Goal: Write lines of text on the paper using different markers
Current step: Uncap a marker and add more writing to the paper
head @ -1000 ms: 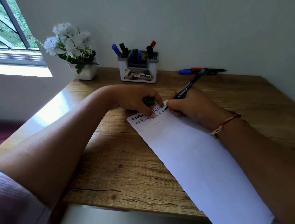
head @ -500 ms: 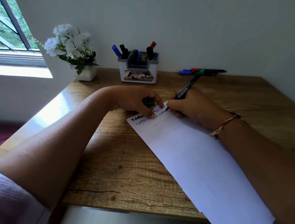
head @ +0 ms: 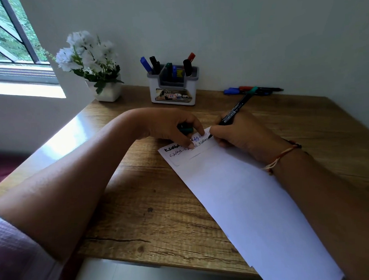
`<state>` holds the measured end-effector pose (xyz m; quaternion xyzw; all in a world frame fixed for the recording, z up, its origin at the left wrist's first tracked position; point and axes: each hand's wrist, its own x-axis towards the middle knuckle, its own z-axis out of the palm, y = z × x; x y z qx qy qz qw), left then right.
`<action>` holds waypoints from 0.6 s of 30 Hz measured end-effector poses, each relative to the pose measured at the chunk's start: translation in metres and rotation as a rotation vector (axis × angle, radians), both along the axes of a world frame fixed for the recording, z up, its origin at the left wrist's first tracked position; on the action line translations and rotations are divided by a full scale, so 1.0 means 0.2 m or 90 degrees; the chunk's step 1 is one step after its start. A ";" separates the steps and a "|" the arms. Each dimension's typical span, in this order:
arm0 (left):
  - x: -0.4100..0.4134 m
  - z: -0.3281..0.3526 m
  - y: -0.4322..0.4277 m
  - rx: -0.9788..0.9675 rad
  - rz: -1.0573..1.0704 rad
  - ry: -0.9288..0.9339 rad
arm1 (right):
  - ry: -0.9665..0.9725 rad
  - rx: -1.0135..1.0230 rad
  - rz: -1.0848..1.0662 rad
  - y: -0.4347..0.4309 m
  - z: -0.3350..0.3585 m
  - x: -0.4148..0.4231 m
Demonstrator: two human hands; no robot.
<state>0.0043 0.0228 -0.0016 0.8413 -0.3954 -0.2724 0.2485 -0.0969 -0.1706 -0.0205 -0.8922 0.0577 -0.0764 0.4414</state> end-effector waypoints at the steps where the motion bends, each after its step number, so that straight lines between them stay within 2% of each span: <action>1: 0.00 0.00 0.00 0.002 0.000 0.001 | 0.001 0.007 0.002 0.00 0.00 0.00; 18: 0.01 -0.01 -0.01 0.005 -0.002 0.000 | 0.007 0.046 -0.038 0.00 -0.01 0.01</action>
